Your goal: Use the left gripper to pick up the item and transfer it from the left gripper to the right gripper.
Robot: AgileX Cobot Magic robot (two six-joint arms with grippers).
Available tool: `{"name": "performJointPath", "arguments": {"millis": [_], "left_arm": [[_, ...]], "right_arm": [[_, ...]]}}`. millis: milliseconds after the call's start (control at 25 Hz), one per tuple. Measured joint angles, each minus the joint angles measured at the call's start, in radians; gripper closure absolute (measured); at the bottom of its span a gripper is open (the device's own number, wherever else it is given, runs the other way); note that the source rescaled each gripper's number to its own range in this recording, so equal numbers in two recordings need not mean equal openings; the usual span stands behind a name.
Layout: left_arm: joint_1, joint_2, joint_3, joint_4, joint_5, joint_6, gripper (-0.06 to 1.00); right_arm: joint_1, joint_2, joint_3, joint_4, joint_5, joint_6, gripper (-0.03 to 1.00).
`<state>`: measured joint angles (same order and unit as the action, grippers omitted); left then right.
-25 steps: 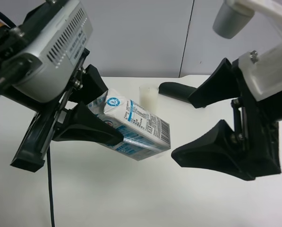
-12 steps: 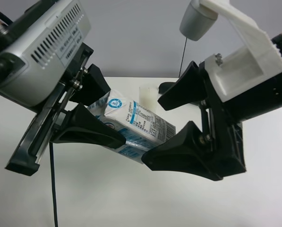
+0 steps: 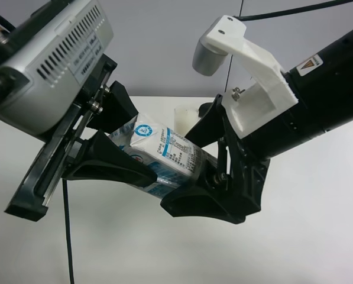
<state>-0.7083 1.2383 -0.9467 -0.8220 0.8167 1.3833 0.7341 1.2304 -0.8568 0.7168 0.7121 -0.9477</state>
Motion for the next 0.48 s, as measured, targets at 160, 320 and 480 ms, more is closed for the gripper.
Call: {"name": "performJointPath", "arguments": {"millis": [160,320,480], "left_arm": [[0.0,0.0,0.0,-0.001,0.0,0.0,0.93],[0.0,0.0,0.0,-0.002,-0.003,0.0,0.93],[0.0,0.001,0.0,-0.004,-0.013,-0.009,0.93]], "right_arm": [[0.0,0.0,0.0,0.009,0.001,0.0,0.04],[0.0,0.0,0.0,0.035,0.012,-0.001,0.52],[0.004,0.0,-0.001,0.04,0.03,-0.018,0.79]]}}
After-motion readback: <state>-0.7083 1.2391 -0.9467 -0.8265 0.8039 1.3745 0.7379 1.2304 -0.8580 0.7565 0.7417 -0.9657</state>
